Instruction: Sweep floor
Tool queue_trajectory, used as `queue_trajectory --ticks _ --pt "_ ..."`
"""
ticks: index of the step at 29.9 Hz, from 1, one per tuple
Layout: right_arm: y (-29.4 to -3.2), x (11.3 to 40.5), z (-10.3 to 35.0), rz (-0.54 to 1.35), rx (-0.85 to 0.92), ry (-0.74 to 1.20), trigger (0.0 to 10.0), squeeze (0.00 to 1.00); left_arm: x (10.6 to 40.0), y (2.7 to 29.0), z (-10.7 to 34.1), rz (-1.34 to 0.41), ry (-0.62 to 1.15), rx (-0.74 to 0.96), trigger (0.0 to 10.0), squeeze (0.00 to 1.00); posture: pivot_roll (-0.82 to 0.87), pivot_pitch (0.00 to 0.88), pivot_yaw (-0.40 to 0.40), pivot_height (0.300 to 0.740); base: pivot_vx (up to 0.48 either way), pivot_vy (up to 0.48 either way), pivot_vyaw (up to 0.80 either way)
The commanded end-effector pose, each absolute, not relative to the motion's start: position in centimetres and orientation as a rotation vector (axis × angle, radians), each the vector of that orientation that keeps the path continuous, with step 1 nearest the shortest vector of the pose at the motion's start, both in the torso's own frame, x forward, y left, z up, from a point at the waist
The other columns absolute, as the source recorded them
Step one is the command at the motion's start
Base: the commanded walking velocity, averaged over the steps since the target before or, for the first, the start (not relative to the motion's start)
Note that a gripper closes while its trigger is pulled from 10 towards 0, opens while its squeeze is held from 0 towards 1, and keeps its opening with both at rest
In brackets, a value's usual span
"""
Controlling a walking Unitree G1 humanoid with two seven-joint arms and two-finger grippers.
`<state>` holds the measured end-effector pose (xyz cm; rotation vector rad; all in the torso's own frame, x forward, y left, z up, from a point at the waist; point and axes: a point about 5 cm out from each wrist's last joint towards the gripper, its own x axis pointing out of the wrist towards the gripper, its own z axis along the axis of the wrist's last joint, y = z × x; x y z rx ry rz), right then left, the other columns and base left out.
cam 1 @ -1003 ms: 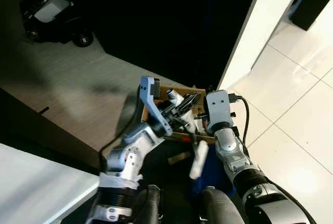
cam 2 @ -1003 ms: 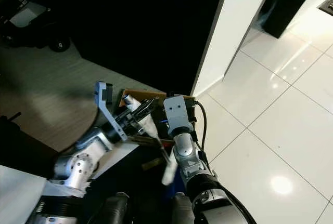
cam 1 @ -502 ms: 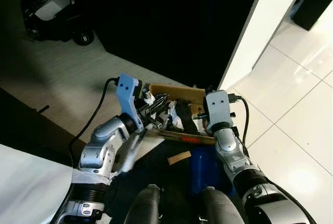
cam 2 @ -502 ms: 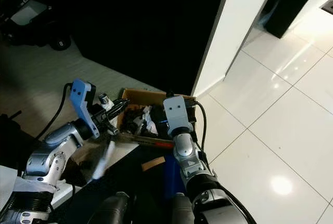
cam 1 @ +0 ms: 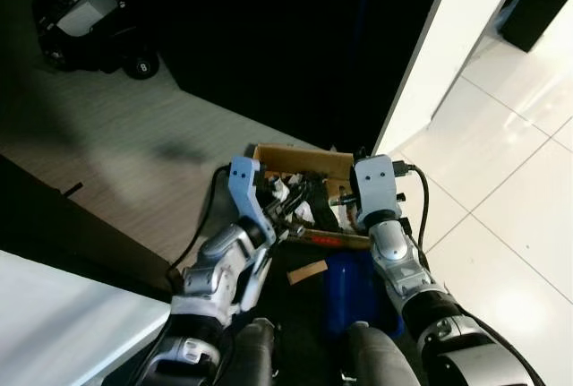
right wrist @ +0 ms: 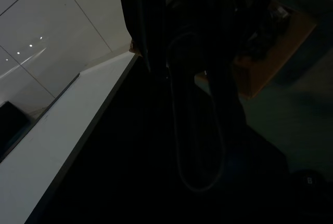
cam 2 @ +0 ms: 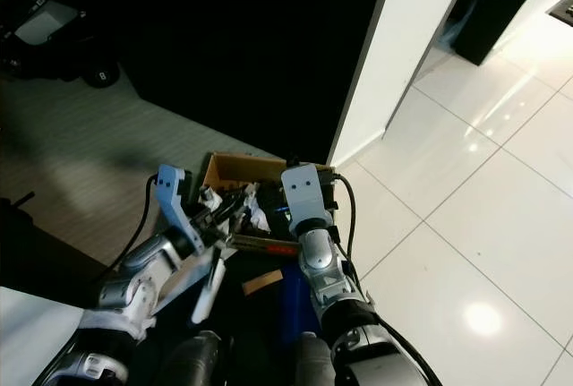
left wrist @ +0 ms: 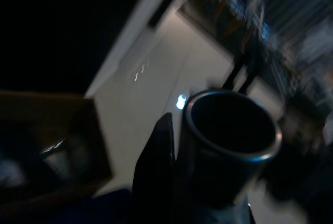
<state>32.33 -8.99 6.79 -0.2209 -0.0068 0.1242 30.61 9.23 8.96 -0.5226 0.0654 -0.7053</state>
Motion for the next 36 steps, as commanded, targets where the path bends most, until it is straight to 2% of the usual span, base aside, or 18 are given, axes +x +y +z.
queue_trajectory --ticks 1,8,9,17,21,22,23,24,27,31,36 --pt "-8.7 31.1 4.6 0.154 -0.189 0.103 10.0 0.00 30.1 6.9 9.7 -0.779 0.056 -0.724 10.0 0.00 -0.05 0.201 0.018 0.740 0.000 0.000 0.00" --pt "-8.8 31.1 4.5 0.150 -0.190 0.103 10.0 0.00 29.0 5.0 11.0 -0.902 0.050 -0.879 10.0 0.00 -0.05 0.203 0.018 0.740 0.000 0.000 0.00" --pt "-8.7 31.1 4.6 0.150 -0.188 0.103 10.0 0.00 28.3 4.3 11.2 -0.946 0.070 -0.942 10.0 0.00 -0.05 0.203 0.017 0.740 0.000 0.000 0.00" --pt "-8.5 31.3 4.8 0.152 -0.184 0.099 10.0 0.00 27.7 3.9 12.3 -0.983 0.077 -1.057 10.0 0.00 -0.04 0.200 0.017 0.740 0.000 0.000 0.00" --pt "-8.5 31.3 4.8 0.152 -0.183 0.098 10.0 0.00 27.8 5.0 13.1 -1.007 0.068 -0.937 10.0 0.00 -0.04 0.200 0.017 0.740 0.000 0.000 0.00" --pt "-8.6 31.3 4.8 0.151 -0.184 0.099 10.0 0.00 27.9 5.8 13.2 -1.015 0.065 -0.839 10.0 0.00 -0.03 0.198 0.018 0.740 0.000 0.000 0.00" --pt "-8.7 31.3 4.7 0.149 -0.183 0.102 10.0 0.00 28.4 8.4 13.2 -0.992 0.065 -0.573 10.0 0.00 -0.03 0.199 0.021 0.740 0.000 0.000 0.00" --pt "-8.7 31.3 4.7 0.149 -0.183 0.103 10.0 0.00 28.7 9.6 13.3 -0.974 0.068 -0.472 10.0 0.00 -0.02 0.200 0.023 0.740 0.000 0.000 0.00" --pt "-8.6 31.2 4.6 0.149 -0.182 0.105 10.0 0.00 29.2 11.5 13.5 -0.924 0.067 -0.320 10.0 0.00 -0.02 0.201 0.023 0.740 0.000 0.000 0.00" --pt "-8.4 31.2 4.6 0.153 -0.180 0.109 10.0 0.00 30.2 13.4 14.0 -0.845 0.055 -0.196 10.0 0.00 -0.01 0.201 0.022 0.740 0.000 0.000 0.00" --pt "-8.4 31.2 4.6 0.155 -0.181 0.108 10.0 0.00 30.4 13.1 13.4 -0.817 0.069 -0.187 10.0 0.00 -0.03 0.200 0.022 0.740 0.000 0.000 0.00"
